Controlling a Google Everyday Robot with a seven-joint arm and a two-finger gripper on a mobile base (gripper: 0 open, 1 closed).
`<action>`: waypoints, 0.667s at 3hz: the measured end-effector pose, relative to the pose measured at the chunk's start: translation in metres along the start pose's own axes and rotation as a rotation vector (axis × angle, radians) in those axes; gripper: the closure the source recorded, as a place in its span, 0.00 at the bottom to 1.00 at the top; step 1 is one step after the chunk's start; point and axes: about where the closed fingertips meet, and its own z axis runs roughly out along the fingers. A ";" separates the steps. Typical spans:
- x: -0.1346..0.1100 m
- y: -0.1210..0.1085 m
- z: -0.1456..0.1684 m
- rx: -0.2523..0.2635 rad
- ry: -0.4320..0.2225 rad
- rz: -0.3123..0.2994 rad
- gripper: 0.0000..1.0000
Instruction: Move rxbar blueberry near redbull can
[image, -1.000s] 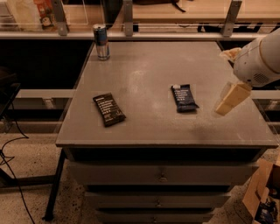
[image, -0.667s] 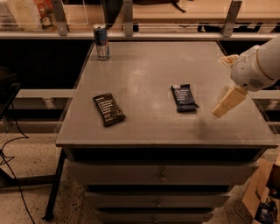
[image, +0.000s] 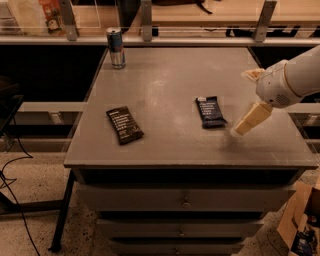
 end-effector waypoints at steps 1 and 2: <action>0.000 0.000 0.011 -0.026 -0.026 0.028 0.00; 0.002 0.002 0.022 -0.044 -0.036 0.050 0.15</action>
Offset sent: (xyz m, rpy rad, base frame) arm 0.0109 0.0107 -0.0289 0.0818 0.0697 -0.0129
